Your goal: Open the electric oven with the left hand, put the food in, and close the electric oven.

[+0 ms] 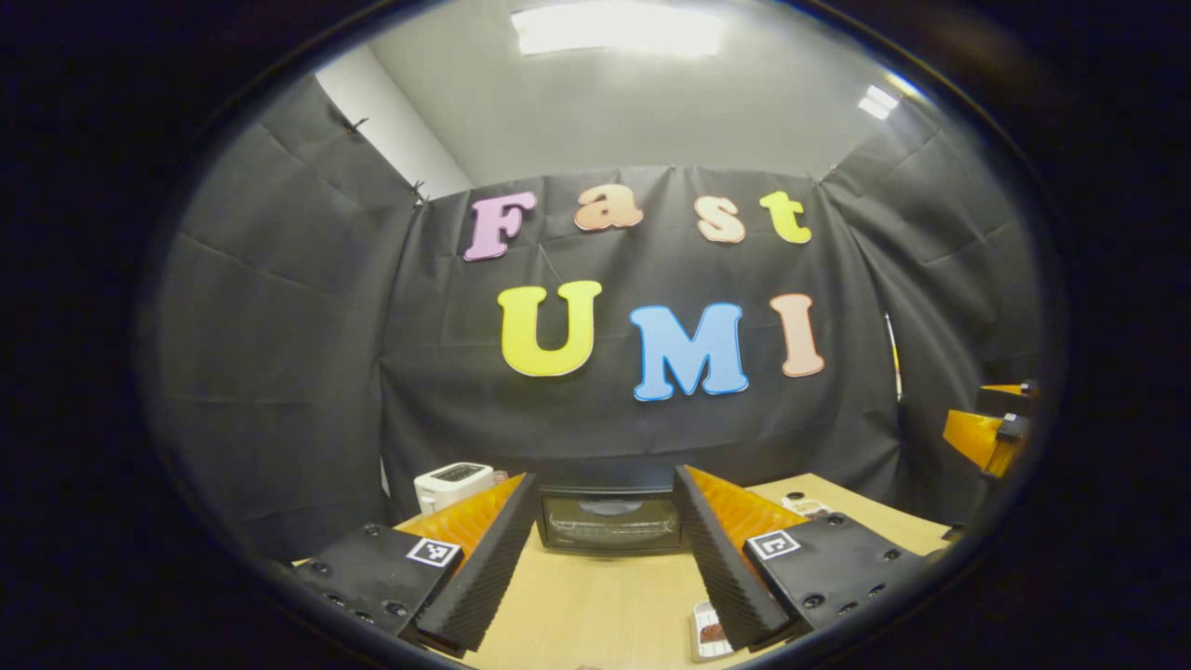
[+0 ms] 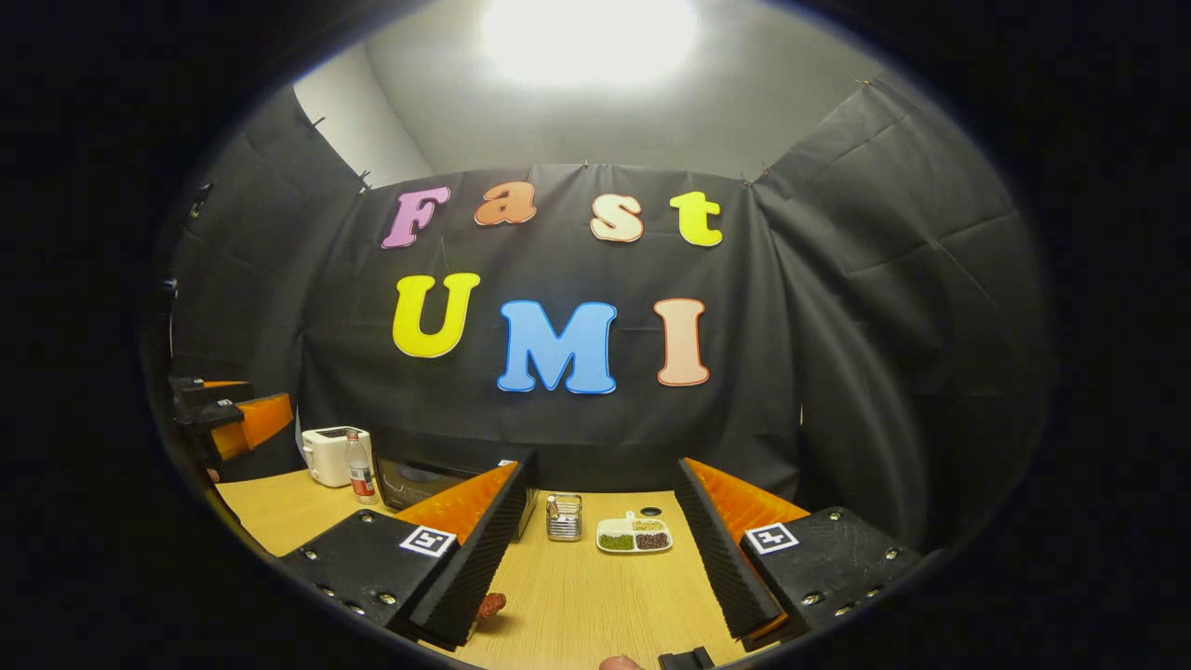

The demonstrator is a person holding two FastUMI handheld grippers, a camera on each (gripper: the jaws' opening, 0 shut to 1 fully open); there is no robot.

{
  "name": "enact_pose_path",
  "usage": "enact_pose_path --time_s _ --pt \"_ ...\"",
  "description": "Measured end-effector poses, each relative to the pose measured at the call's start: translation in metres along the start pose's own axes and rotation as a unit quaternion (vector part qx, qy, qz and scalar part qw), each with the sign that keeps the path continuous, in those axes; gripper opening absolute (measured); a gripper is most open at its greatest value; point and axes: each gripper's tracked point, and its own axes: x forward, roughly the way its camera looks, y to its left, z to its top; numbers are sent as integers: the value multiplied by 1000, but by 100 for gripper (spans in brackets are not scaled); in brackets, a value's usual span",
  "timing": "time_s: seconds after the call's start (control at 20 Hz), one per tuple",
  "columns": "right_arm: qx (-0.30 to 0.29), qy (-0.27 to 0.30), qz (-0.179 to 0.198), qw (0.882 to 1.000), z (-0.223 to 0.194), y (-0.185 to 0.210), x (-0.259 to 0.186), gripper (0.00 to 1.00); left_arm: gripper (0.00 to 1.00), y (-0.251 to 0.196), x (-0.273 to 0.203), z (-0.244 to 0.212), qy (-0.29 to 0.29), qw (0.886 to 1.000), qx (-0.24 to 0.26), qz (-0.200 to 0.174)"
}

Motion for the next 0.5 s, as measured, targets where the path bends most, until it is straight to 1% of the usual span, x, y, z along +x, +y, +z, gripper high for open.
enact_pose_path --time_s 0.15,0.2,0.25,0.45,0.5 --pt "4 1 0 1000 -1 -4 3 97 100 2 19 2 -2 1000 -2 4" --pt "3 0 -2 1000 -1 -5 6 97 90 4 26 3 -5 1000 -2 5" --pt "2 -2 -4 1000 -1 -7 9 97 100 5 37 5 -8 1000 -1 4" --pt "8 -13 -26 1000 4 -8 19 97 100 2 84 3 -17 1000 -8 -12" --pt "7 -15 -32 999 6 -7 22 97 96 2 98 0 -15 1000 -8 -15"
